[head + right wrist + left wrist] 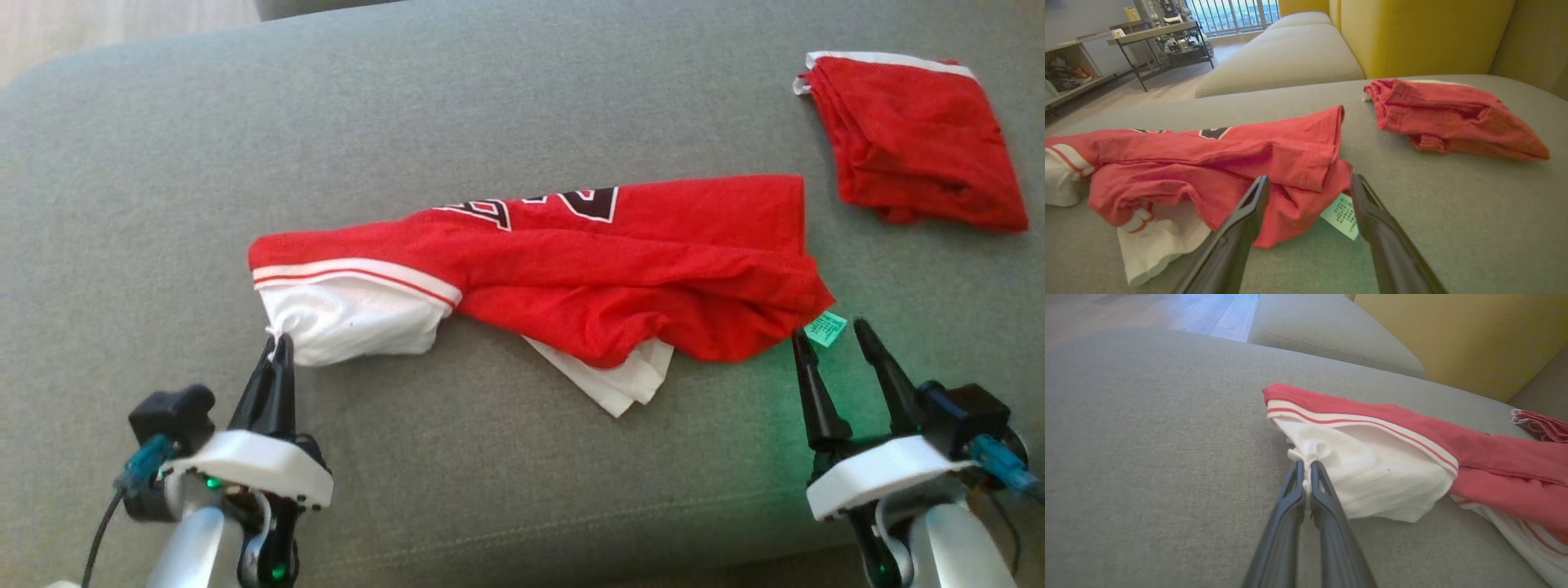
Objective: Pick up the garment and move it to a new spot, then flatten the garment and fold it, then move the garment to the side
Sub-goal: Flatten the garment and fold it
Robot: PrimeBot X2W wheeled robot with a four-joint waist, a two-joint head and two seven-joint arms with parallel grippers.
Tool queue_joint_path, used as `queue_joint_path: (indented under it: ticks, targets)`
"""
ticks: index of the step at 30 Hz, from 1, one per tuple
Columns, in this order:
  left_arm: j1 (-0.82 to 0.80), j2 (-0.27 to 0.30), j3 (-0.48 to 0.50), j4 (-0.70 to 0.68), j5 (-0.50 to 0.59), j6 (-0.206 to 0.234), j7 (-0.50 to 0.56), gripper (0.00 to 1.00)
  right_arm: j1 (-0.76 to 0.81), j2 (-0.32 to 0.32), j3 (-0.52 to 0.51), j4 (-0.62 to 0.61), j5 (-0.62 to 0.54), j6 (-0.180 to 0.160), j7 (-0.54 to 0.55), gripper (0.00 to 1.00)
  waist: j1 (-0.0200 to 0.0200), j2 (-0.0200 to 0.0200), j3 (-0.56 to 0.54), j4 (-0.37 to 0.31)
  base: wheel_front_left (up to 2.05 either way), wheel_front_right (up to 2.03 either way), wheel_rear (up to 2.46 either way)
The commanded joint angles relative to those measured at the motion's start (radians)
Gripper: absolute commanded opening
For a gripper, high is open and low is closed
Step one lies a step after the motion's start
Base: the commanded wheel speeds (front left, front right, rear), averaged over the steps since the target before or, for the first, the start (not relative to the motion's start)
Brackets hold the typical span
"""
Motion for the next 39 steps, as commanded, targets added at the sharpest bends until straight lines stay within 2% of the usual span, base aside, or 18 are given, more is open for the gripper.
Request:
queue_joint_path:
  ticks: [1, 5, 14, 16, 19, 22, 24, 25, 28, 29, 35, 39]
  targets:
    - [-0.013, 0.019, 0.042, -0.055, -0.008, 0.011, 0.005, 0.0, -0.052, -0.007, 0.014, 0.007, 0.003, 0.0, -0.009, 1.0, 0.0001, 0.0, -0.006, 0.008, 0.0, 0.0, 0.0]
    - [0.015, 0.027, 0.043, -0.11, -0.011, 0.026, 0.03, 0.0, -0.128, -0.007, 0.002, 0.112, 0.009, 0.0, 0.002, 1.0, 0.0001, 0.0, -0.007, 0.02, 0.0, 0.0, 0.0]
    - [0.022, 0.032, 0.029, -0.178, -0.005, 0.047, 0.065, 0.0, -0.234, -0.007, 0.007, 0.23, -0.013, 0.0, 0.006, 1.0, 0.0001, 0.0, 0.009, 0.042, 0.0, 0.0, 0.0]
    - [0.02, 0.036, 0.031, -0.187, -0.007, 0.049, 0.067, 0.0, -0.241, -0.007, 0.002, 0.247, -0.014, 0.0, 0.006, 0.89, 0.0001, 0.0, 0.013, 0.044, 0.0, 0.0, 0.0]
    - [0.016, 0.039, 0.031, -0.192, -0.009, 0.051, 0.068, 0.0, -0.238, -0.007, -0.012, 0.261, -0.016, 0.0, 0.005, 0.88, 0.0001, 0.0, 0.016, 0.048, 0.0, 0.0, 0.0]
    - [0.015, 0.042, 0.034, -0.195, -0.012, 0.054, 0.066, 0.0, -0.227, -0.007, -0.011, 0.264, -0.006, 0.0, 0.003, 0.74, 0.0001, 0.0, 0.014, 0.045, 0.0, 0.0, 0.0]
    - [0.016, 0.043, 0.036, -0.197, -0.015, 0.056, 0.064, 0.0, -0.218, -0.007, -0.009, 0.266, 0.006, 0.0, 0.002, 0.44, 0.0001, 0.0, 0.012, 0.042, 0.0, 0.0, 0.0]
    - [0.016, 0.043, 0.036, -0.197, -0.016, 0.057, 0.064, 0.0, -0.214, -0.007, -0.008, 0.27, 0.012, 0.0, 0.003, 0.35, 0.0001, 0.0, 0.01, 0.041, 0.0, 0.0, 0.0]
    - [0.018, 0.044, 0.034, -0.2, -0.018, 0.059, 0.063, 0.0, -0.202, -0.007, -0.003, 0.272, 0.032, 0.0, 0.006, 0.24, 0.0001, 0.0, 0.004, 0.037, 0.0, 0.0, 0.0]
    - [0.018, 0.044, 0.035, -0.202, -0.019, 0.059, 0.063, 0.0, -0.198, -0.007, 0.002, 0.271, 0.041, 0.0, 0.008, 0.02, 0.0001, 0.0, 0.002, 0.036, 0.0, 0.0, 0.0]
    - [0.021, 0.046, 0.039, -0.222, -0.034, 0.061, 0.068, 0.0, -0.173, -0.007, 0.006, 0.227, 0.065, 0.0, 0.006, 0.0, 0.0001, 0.0, -0.018, 0.028, 0.0, 0.0, 0.0]
    - [0.008, 0.018, 0.058, -0.274, -0.118, 0.041, 0.112, 0.0, -0.169, -0.007, -0.004, 0.15, 0.115, 0.0, 0.019, 0.0, 0.0001, 0.0, -0.041, 0.028, 0.0, 0.0, 0.0]
